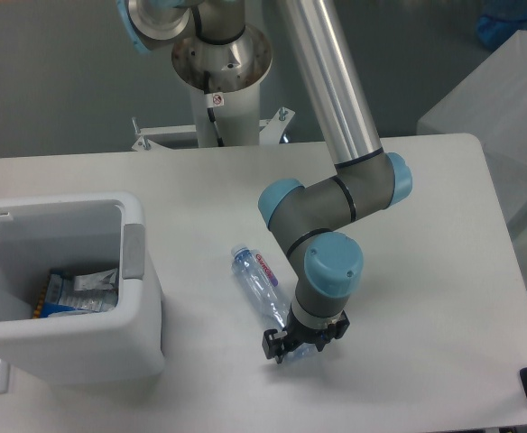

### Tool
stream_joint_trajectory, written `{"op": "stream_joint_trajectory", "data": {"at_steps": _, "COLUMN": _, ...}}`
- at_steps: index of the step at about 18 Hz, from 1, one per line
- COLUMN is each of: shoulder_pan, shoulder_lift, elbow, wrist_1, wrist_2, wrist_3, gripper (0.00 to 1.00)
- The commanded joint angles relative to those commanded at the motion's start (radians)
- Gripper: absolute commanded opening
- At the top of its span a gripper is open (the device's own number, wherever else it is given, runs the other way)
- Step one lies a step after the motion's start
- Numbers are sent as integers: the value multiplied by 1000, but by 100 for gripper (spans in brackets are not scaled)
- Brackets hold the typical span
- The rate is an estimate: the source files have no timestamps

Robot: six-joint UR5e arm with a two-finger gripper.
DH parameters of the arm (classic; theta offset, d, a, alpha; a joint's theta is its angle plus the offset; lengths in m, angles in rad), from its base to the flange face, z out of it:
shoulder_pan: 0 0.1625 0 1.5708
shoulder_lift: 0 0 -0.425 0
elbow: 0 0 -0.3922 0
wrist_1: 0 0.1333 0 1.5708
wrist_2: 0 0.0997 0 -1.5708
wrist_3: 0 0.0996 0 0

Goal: Place the trash in the trash can
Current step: 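Close the gripper around the water bottle's body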

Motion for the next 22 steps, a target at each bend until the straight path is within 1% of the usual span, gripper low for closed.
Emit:
{"op": "stream_joint_trajectory", "data": {"at_steps": 4, "shoulder_pan": 0, "shoulder_lift": 2, "elbow": 0, "wrist_1": 0, "wrist_2": -2, "wrist_3": 0, "gripper": 75}}
{"op": "stream_joint_trajectory", "data": {"at_steps": 8, "shoulder_pan": 0, "shoulder_lift": 2, "elbow": 0, "wrist_1": 0, "wrist_2": 0, "wrist_3": 0, "gripper": 72}}
{"op": "stream_joint_trajectory", "data": {"at_steps": 10, "shoulder_pan": 0, "shoulder_lift": 2, "elbow": -2, "wrist_1": 0, "wrist_2": 0, "wrist_3": -2, "gripper": 70}}
{"op": "stream_joint_trajectory", "data": {"at_steps": 11, "shoulder_pan": 0, "shoulder_lift": 2, "elbow": -2, "wrist_1": 0, "wrist_2": 0, "wrist_3": 0, "gripper": 67}}
{"op": "stream_joint_trajectory", "data": {"at_steps": 13, "shoulder_pan": 0, "shoulder_lift": 2, "elbow": -3, "wrist_1": 0, "wrist_2": 0, "wrist_3": -2, "gripper": 65}}
{"op": "stream_joint_trajectory", "data": {"at_steps": 22, "shoulder_pan": -2, "shoulder_lift": 6, "elbow": -3, "wrist_1": -5, "wrist_2": -2, "wrist_3": 0, "gripper": 65}}
